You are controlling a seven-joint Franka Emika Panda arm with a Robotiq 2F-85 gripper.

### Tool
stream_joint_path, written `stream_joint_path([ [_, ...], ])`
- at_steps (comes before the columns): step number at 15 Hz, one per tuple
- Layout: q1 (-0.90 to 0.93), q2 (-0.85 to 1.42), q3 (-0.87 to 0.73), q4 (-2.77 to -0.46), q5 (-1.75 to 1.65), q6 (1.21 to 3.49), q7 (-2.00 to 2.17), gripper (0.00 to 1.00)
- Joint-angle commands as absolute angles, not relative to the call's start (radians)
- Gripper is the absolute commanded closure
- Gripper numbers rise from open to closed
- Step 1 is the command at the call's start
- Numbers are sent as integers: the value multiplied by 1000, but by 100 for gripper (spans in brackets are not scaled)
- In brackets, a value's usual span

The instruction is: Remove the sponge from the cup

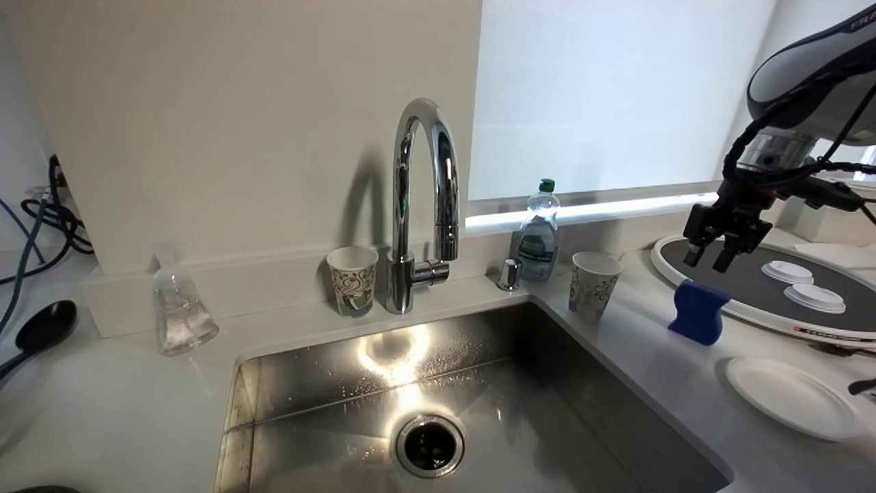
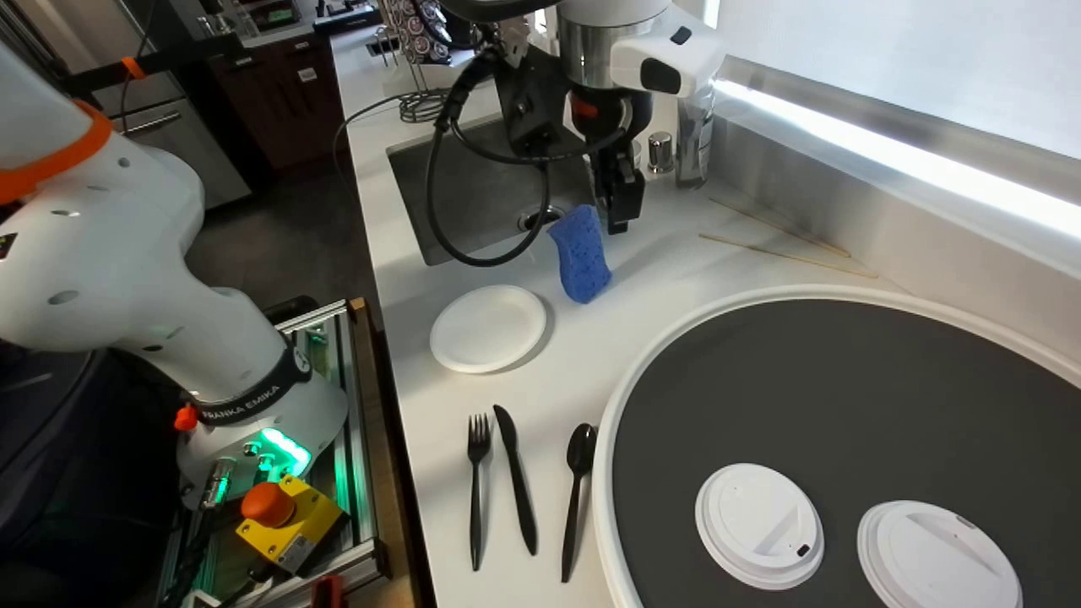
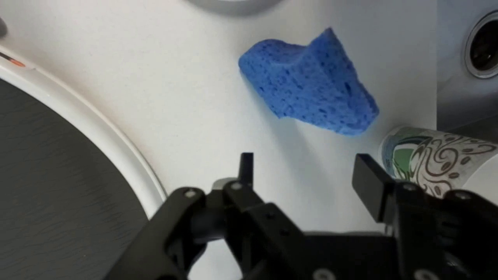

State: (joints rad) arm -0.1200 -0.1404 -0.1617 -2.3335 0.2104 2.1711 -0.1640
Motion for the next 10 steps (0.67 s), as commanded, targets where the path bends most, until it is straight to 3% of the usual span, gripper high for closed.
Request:
stream_joint_path([
  [1,-122,-152,-158,-2343,215,2186,-133,1],
  [10,-129,-160,-163,-2323,201,2183,-112,0],
])
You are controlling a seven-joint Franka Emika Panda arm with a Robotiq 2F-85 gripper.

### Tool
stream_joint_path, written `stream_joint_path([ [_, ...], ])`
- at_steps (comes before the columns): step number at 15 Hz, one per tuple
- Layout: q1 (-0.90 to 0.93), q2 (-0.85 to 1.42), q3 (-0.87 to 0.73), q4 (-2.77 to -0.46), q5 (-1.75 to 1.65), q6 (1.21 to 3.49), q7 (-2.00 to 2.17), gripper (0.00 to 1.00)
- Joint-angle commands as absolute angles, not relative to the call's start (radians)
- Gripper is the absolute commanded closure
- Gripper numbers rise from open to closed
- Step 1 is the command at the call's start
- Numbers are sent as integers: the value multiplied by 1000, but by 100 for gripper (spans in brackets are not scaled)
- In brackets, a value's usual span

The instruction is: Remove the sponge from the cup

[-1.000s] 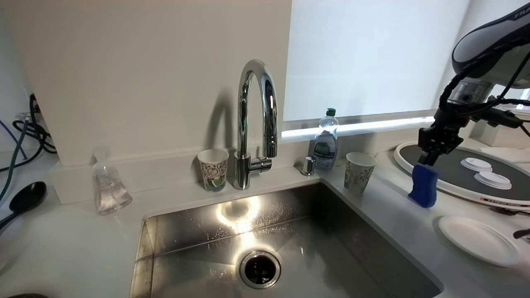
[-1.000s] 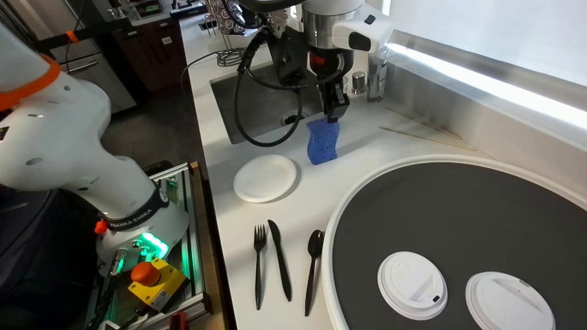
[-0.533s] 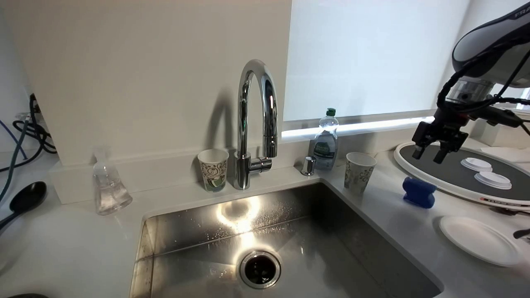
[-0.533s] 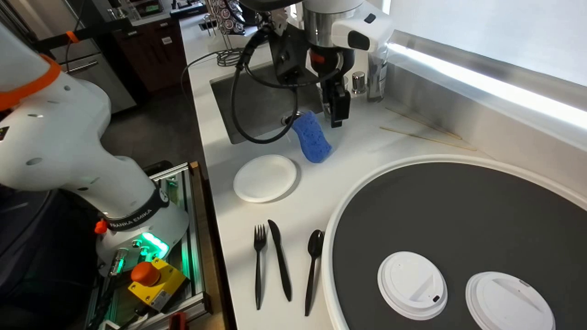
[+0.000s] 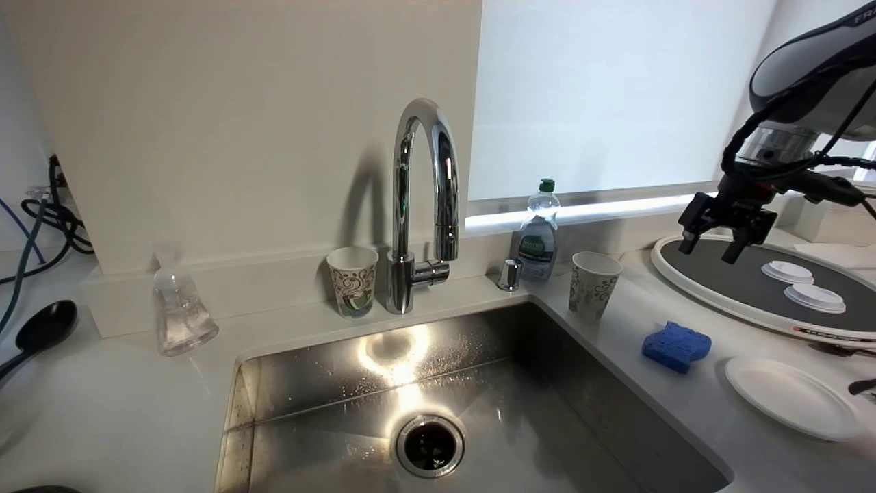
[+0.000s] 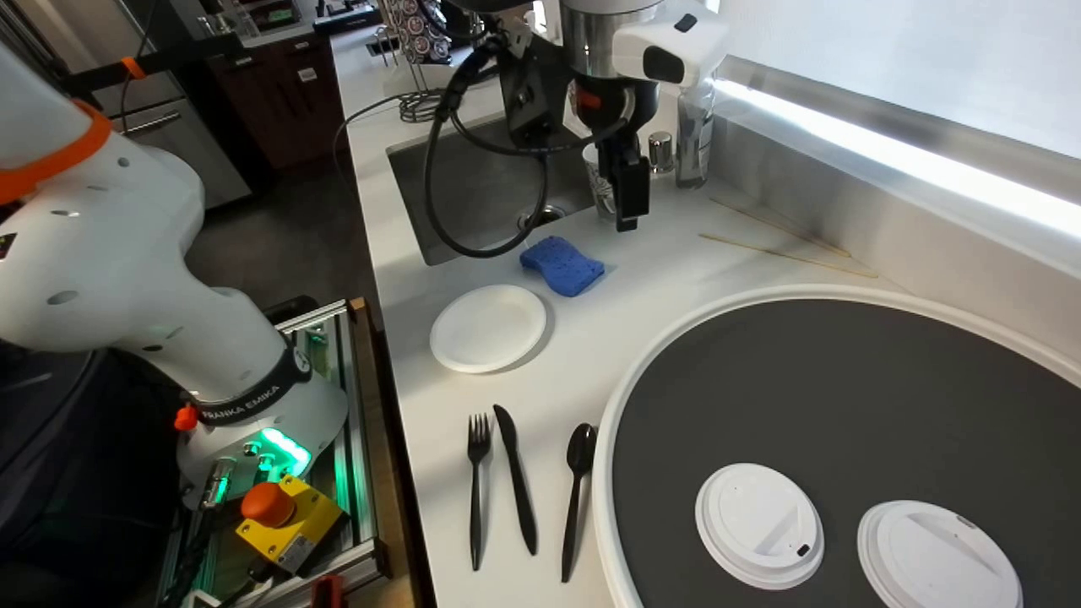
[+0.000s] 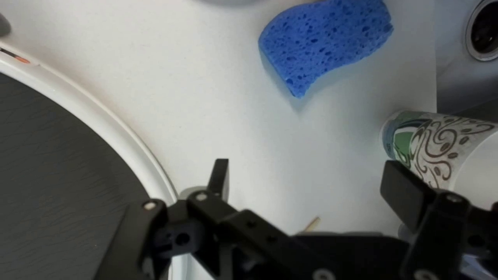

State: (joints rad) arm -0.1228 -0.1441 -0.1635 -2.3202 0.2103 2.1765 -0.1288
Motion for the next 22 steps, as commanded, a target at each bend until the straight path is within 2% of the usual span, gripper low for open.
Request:
stream_joint_path([
  [1,-130,-164,-163,-2320,197,2181,-113,0],
  [8,-120,-257,-158,-2336,199,2160,-146,0],
  [16,-87,-381,-151,-2383,166,2030,-270,0],
  [22,-73,-385,-148,-2374,156,2011,-276,0],
])
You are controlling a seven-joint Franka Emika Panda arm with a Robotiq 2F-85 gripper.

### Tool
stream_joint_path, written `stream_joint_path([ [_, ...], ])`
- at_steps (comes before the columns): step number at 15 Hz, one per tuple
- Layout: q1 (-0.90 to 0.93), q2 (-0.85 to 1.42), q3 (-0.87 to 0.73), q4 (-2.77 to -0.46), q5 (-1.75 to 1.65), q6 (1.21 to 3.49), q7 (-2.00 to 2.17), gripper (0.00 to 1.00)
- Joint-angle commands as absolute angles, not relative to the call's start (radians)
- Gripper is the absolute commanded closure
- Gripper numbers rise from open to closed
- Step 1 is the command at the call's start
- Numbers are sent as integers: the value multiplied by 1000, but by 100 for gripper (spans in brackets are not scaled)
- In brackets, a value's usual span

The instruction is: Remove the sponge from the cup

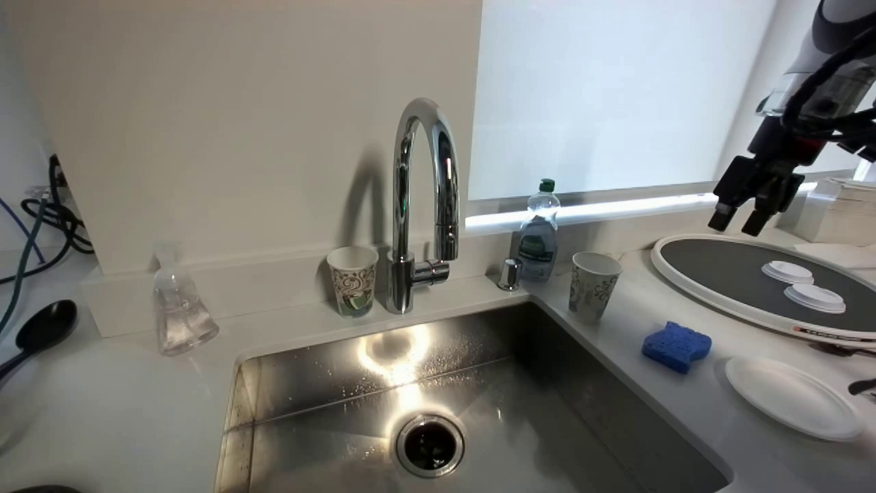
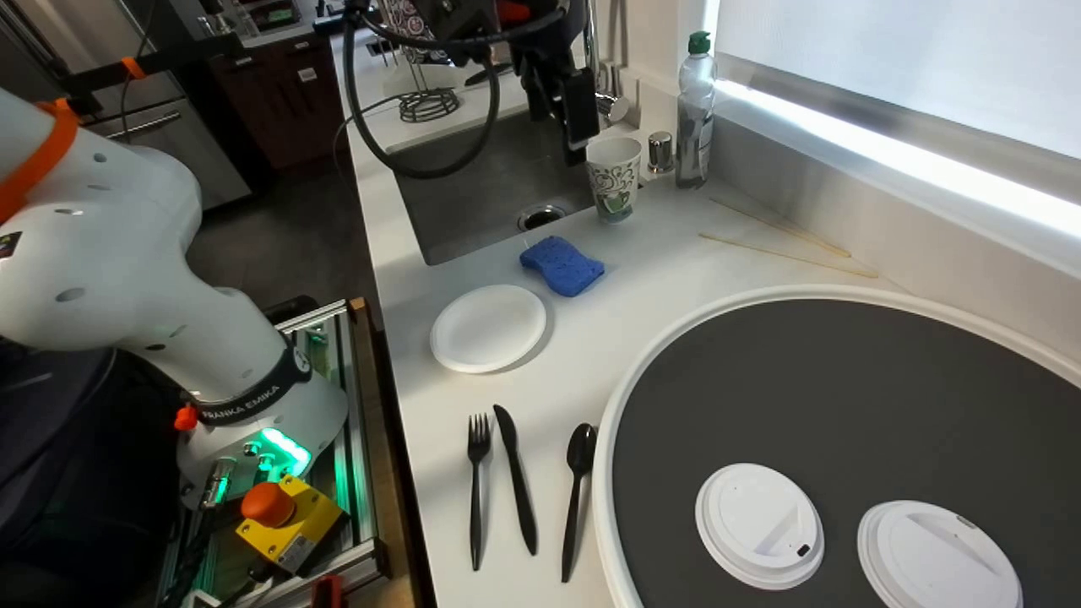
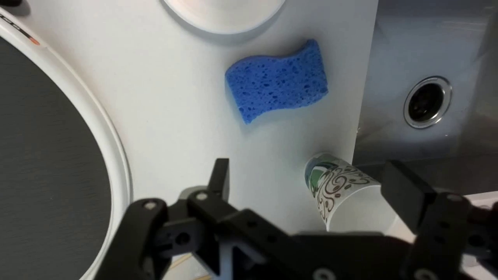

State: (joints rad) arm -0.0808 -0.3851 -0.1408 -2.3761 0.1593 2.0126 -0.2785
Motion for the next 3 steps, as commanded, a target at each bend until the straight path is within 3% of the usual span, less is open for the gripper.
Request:
stream_joint_path([
  [1,-71,-391,-147,-2379,154,2011,-278,0],
  [3,-70,-396,-147,-2385,153,2011,-280,0],
])
